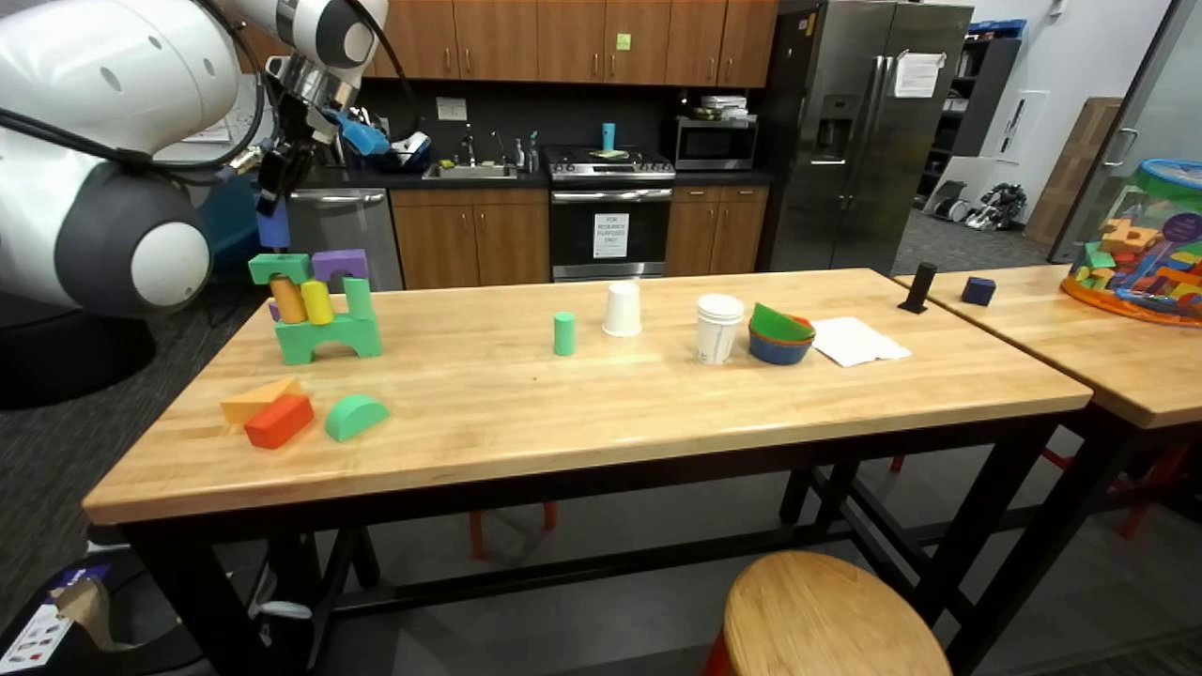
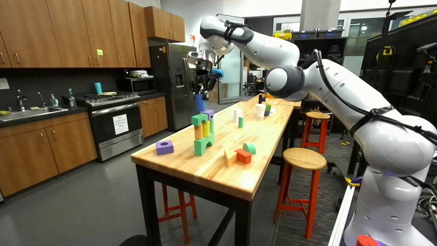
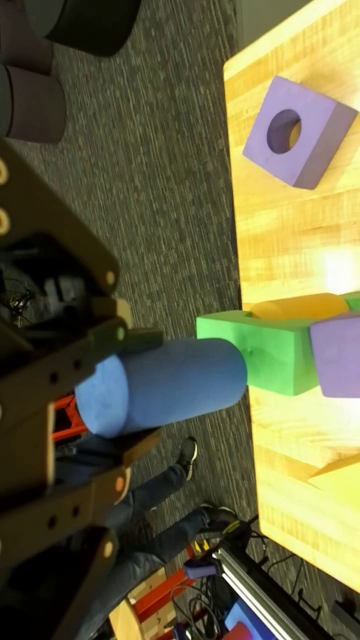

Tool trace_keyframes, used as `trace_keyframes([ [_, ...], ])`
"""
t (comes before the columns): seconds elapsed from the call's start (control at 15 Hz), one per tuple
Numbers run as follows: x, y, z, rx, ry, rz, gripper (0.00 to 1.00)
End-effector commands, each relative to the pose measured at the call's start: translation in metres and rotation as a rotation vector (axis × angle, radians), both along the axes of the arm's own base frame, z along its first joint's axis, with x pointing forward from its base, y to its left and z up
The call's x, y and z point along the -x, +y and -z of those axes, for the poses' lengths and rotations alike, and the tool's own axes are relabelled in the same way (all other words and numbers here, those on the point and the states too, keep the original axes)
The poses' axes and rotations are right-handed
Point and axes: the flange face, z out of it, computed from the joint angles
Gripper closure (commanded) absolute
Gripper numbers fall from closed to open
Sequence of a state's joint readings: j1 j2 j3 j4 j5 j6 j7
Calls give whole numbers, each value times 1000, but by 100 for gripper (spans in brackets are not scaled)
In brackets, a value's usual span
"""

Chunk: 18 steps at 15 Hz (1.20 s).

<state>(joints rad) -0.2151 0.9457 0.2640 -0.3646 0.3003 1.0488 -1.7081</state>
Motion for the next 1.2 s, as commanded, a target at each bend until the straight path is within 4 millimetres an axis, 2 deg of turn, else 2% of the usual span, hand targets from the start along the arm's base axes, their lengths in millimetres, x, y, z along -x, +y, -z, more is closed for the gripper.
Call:
trace_keyframes([
  [0.0,8,-4,-8,48,0,-34,84],
  [0.47,9,-7,-7,73,0,-52,84],
  [1.13,1,13,-8,47,-46,-76,84],
])
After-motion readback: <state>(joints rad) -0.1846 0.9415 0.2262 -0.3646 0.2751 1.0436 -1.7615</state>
